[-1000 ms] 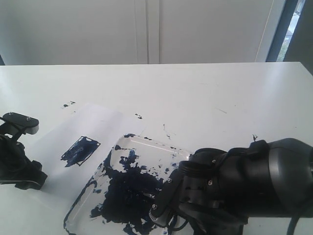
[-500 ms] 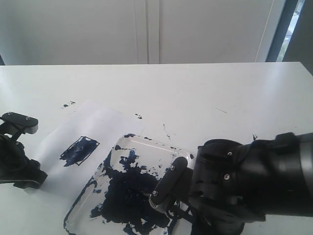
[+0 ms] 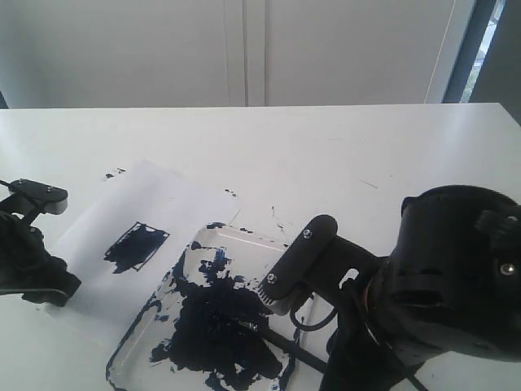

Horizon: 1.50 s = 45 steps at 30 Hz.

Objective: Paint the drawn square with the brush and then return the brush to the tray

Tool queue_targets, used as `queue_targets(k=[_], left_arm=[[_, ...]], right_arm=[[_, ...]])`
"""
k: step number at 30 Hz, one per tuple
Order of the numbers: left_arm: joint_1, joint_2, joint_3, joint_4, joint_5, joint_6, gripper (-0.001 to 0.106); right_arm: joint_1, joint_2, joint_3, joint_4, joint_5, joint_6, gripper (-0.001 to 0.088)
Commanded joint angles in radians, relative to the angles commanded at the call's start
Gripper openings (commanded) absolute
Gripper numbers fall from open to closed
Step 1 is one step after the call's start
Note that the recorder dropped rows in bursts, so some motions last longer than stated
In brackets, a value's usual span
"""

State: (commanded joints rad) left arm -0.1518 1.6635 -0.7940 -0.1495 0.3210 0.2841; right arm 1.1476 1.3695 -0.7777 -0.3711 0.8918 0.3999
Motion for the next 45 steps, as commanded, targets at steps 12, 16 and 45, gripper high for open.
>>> queue_targets(k=[12,16,45], left_arm=[[0.000,-0.051,-0.092,-0.001,0.094,-0.093,0.083],[0.000,-0.130,-0.092,-0.001,0.082,-0.108,0.083],[0.000,-0.657,0.002,-0.005,0.157,-0.290,0.083]], right_arm=[[0.000,-0.013,0.000,0.000,-0.158,0.040,0.0221],[0.000,-0.043,0.000,0.000,-0.257,0.057,0.0171],[0.000,-0.638,0.270,0.000,-0.564,0.213,0.0171]])
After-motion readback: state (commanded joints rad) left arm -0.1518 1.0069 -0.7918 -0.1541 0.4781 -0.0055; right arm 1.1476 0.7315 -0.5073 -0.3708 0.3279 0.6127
